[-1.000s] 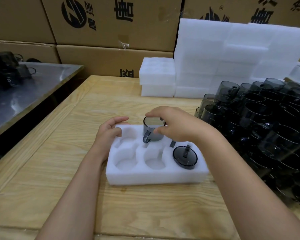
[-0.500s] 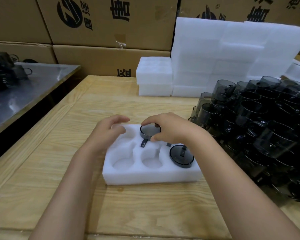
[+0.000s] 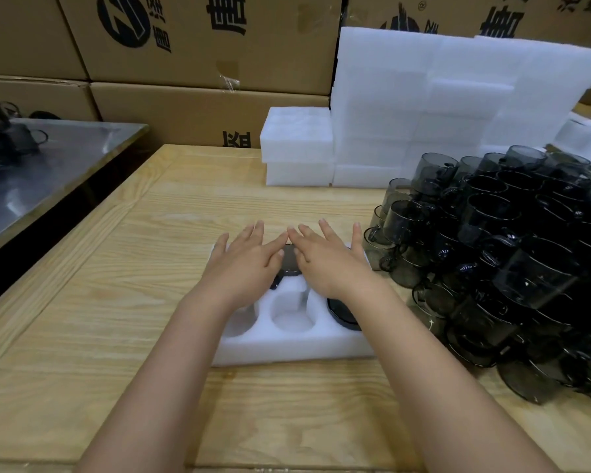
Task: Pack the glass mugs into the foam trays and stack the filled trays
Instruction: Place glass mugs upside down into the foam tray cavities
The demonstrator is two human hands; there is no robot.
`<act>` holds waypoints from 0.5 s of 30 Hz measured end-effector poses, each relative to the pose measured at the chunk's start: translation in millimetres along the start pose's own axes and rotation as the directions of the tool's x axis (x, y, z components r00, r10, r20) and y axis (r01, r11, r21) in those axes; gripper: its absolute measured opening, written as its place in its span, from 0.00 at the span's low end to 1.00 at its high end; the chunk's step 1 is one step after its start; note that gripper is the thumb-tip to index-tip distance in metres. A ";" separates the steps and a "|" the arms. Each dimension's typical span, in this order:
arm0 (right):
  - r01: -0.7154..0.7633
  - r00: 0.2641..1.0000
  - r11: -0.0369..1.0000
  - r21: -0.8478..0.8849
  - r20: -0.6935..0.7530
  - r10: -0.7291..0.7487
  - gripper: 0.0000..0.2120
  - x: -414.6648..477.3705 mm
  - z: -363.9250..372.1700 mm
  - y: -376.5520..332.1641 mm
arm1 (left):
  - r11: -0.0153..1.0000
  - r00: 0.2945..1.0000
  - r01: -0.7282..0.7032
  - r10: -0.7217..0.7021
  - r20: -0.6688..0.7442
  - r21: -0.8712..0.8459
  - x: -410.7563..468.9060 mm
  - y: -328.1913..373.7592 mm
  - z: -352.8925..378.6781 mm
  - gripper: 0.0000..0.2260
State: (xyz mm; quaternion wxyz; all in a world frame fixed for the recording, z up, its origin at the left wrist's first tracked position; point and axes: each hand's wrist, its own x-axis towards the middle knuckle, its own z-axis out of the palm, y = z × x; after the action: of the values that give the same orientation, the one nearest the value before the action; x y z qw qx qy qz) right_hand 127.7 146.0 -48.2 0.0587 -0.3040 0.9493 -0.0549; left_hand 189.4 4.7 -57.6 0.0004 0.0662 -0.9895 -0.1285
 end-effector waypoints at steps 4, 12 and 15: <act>-0.018 1.000 0.999 0.036 -0.022 0.019 0.22 -4.8 -1.4 -3.7 | 0.999 0.999 -0.031 0.031 -0.014 -0.023 -0.1 -2.2 0.0 0.21; 0.026 0.864 0.952 0.305 -0.485 0.133 0.15 -53.6 -6.5 -0.7 | 0.986 0.999 -0.049 0.045 -0.030 -0.158 2.8 1.4 -11.6 0.19; 0.091 0.719 0.929 0.359 -0.669 0.188 0.10 -78.6 3.5 -0.2 | 0.967 1.000 -0.029 0.030 -0.002 -0.254 -0.3 16.0 -24.9 0.18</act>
State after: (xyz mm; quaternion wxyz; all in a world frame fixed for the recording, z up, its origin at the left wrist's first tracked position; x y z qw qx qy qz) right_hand 191.8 191.5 -45.4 -0.2433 -0.2192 0.8820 -0.3389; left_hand 188.0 13.7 -29.5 0.0098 0.0509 -0.9657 -0.2544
